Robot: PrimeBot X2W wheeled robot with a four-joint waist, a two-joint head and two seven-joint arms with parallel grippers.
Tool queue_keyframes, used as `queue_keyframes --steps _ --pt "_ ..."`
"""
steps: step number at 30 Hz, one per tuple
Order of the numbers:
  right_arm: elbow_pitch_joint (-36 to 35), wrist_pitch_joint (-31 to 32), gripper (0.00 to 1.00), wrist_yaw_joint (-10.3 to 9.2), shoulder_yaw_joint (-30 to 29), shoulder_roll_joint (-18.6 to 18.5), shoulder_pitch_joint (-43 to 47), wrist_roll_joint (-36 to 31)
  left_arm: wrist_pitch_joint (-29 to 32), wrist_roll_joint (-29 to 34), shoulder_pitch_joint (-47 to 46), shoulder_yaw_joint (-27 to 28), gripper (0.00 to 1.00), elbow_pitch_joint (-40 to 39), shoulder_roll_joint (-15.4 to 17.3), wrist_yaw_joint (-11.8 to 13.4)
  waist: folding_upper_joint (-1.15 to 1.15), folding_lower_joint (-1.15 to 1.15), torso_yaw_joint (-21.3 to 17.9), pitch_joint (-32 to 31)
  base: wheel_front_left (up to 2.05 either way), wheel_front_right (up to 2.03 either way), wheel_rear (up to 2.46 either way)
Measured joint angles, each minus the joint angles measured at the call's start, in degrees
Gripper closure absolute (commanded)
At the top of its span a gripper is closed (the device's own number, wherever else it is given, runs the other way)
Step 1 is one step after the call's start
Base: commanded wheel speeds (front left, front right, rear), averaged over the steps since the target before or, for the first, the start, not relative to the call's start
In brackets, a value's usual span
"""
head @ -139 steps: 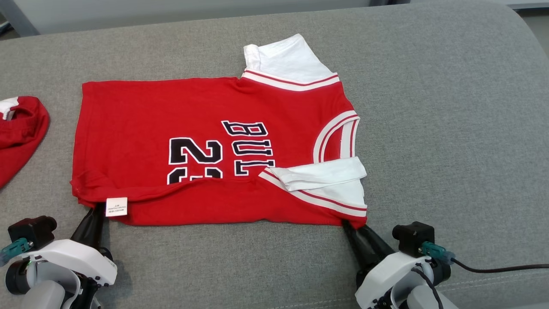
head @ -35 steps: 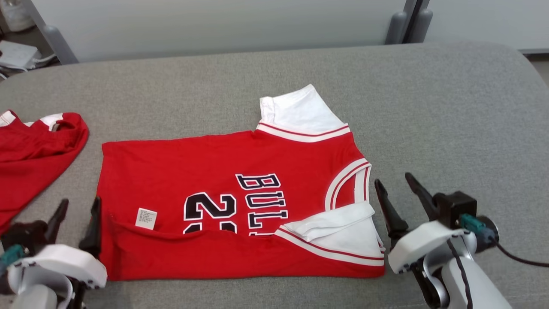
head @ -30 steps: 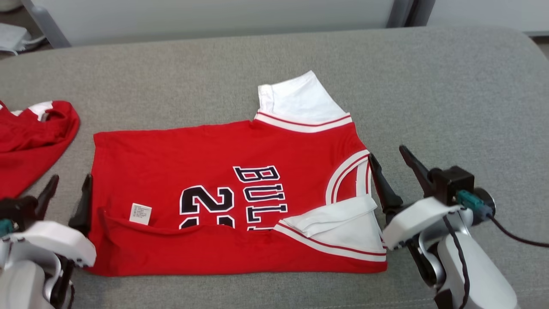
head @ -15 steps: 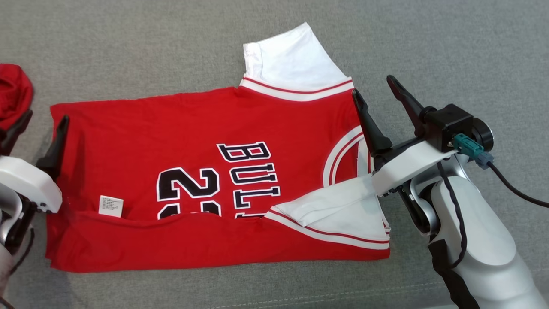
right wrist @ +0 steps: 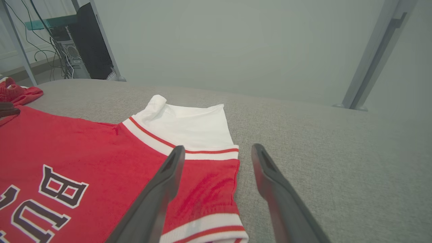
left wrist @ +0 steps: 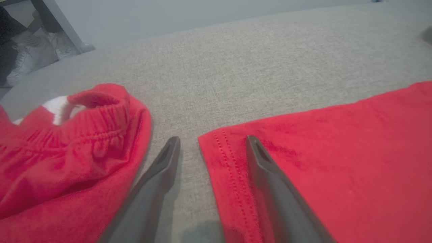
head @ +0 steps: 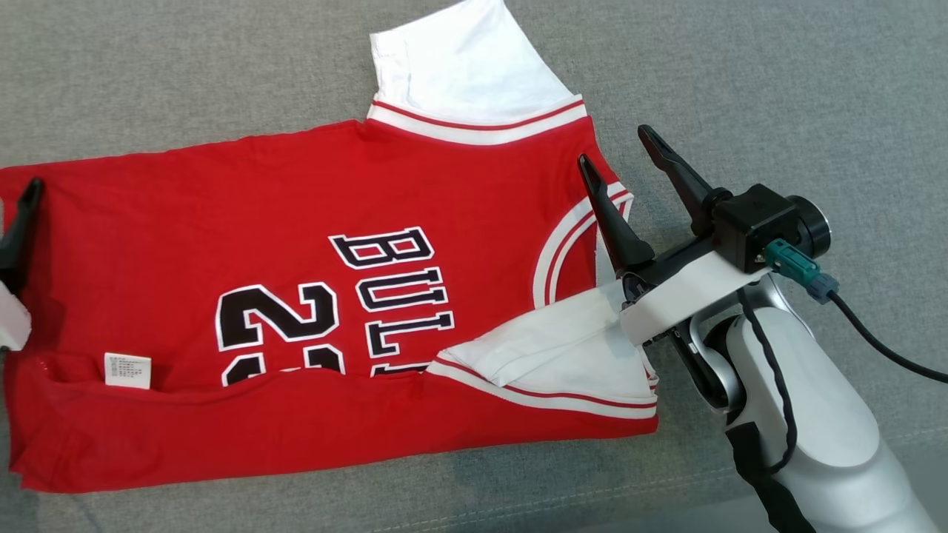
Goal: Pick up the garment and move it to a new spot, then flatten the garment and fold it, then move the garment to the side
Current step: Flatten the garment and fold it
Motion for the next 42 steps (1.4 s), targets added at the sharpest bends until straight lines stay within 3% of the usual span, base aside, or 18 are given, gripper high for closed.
queue_keyframes --steps 13,14,15,16,17,28,33,42 --pt "-3.76 0.01 0.00 0.00 0.98 0.01 1.17 -0.01 -2.02 -7.87 -3.42 -8.65 0.02 -1.98 5.14 0.00 0.00 0.00 -1.13 3.15 0.00 0.00 0.00" --pt "-3.90 0.01 0.00 0.00 0.94 0.00 1.16 -0.01 -2.04 -8.26 -3.53 -9.26 0.15 -2.23 5.43 0.00 0.00 0.00 -1.06 3.21 0.00 0.00 0.00" --pt "-4.00 0.02 0.00 0.00 0.86 0.00 1.16 -0.01 -2.05 -8.87 -3.66 -9.88 0.52 -2.47 5.58 0.00 0.00 0.00 -0.95 3.24 0.00 0.00 0.00" --pt "-4.10 0.03 0.00 0.00 0.71 0.00 1.15 -0.02 -2.27 -9.36 -3.76 -10.38 0.68 -2.76 5.64 0.00 0.00 0.00 -0.82 3.25 0.00 0.00 0.00" --pt "-4.20 0.11 0.00 0.00 0.55 0.00 1.10 -0.05 -2.27 -9.39 -3.93 -10.90 1.00 -3.07 5.67 0.00 0.00 0.00 -0.69 3.27 0.00 0.00 0.00" --pt "-2.92 6.35 0.00 0.00 -4.66 -0.03 -7.15 -2.57 -2.26 -5.54 -4.26 -6.83 1.00 -10.37 5.02 0.00 0.00 0.00 2.16 4.67 0.00 0.00 0.00" --pt "4.10 10.56 0.00 0.00 -7.59 -0.11 -12.97 -2.46 -2.26 -2.05 0.26 -2.85 1.00 -15.77 2.91 0.00 0.00 0.00 4.48 5.72 0.00 0.00 0.00" --pt "11.58 13.12 0.00 0.00 -7.39 -0.30 -21.34 -1.45 -2.27 1.24 1.75 0.18 1.00 -19.62 1.12 0.00 0.00 0.00 7.20 6.89 0.00 0.00 0.00"
